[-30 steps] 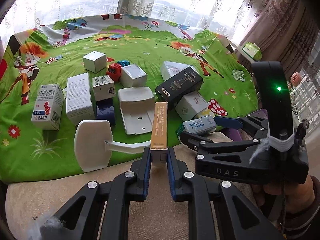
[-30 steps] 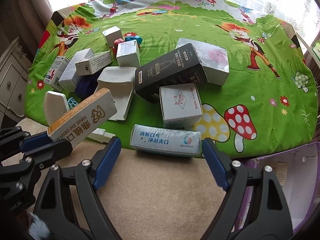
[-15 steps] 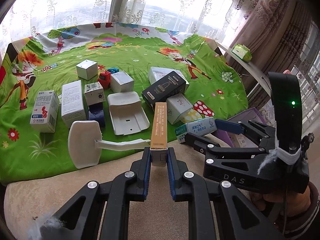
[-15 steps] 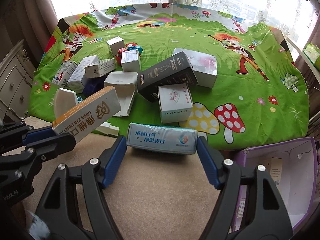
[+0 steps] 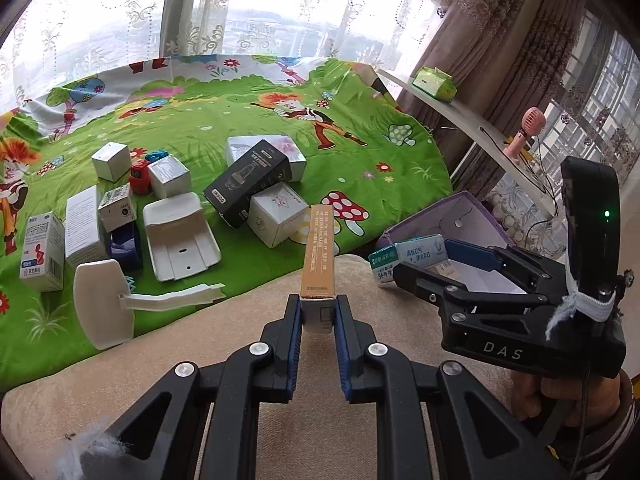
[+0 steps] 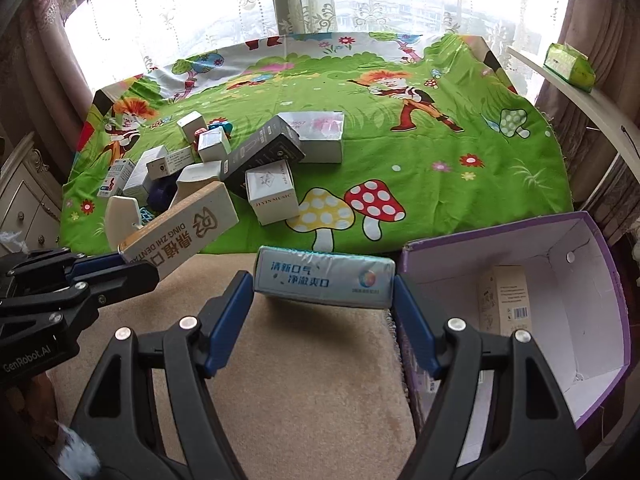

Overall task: Organize rigid objects
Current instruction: 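Carry both boxes over the purple box and open both tools to release them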

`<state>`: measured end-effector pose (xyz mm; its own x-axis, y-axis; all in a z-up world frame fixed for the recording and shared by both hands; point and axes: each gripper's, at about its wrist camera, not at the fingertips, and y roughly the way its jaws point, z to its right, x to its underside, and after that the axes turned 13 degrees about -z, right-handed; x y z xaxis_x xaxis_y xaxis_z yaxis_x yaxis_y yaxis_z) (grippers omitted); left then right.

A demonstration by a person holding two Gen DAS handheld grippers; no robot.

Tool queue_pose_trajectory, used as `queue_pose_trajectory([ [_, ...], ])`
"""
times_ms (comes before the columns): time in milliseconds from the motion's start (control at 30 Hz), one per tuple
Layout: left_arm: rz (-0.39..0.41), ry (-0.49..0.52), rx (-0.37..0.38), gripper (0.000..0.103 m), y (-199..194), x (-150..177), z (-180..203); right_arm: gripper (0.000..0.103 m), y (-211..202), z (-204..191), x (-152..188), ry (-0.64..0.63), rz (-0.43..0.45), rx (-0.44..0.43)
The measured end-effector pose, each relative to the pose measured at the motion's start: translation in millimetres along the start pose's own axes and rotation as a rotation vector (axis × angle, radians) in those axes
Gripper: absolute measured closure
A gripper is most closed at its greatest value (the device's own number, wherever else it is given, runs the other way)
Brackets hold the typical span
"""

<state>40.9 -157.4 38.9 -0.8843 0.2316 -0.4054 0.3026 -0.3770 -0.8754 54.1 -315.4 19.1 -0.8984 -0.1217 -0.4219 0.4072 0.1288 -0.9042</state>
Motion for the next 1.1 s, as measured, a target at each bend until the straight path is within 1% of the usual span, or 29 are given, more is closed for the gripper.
queue_pose_trajectory([
  [467, -0.059, 0.144, 0.060, 0.086, 23.6, -16.1, 60.1, 0.028, -18.6, 82.1, 25.0, 0.163, 0.013, 0.090],
  [633, -0.077, 0.184, 0.089, 0.086, 31.4, -22.1, 79.2, 0.028, -27.4, 101.6, 29.5, 0.201, 0.028, 0.130],
  [833, -0.106, 0.218, 0.143, 0.086, 41.1, -29.0, 95.4, 0.028, -33.7, 114.9, 32.4, 0.237, 0.040, 0.146],
  [900, -0.118, 0.211, 0.145, 0.084, 44.3, -30.6, 97.2, 0.028, -34.2, 117.4, 32.4, 0.244, 0.041, 0.153],
  [1000, -0.117, 0.193, 0.148, 0.076, 44.0, -30.6, 93.1, 0.027, -34.4, 119.4, 32.6, 0.254, 0.041, 0.166],
  [1067, -0.106, 0.178, 0.153, 0.063, 41.5, -31.1, 90.1, 0.020, -33.5, 118.9, 31.9, 0.253, 0.042, 0.173],
  [1100, -0.097, 0.172, 0.149, 0.059, 39.9, -31.1, 89.0, 0.019, -33.1, 118.5, 31.5, 0.253, 0.042, 0.175],
])
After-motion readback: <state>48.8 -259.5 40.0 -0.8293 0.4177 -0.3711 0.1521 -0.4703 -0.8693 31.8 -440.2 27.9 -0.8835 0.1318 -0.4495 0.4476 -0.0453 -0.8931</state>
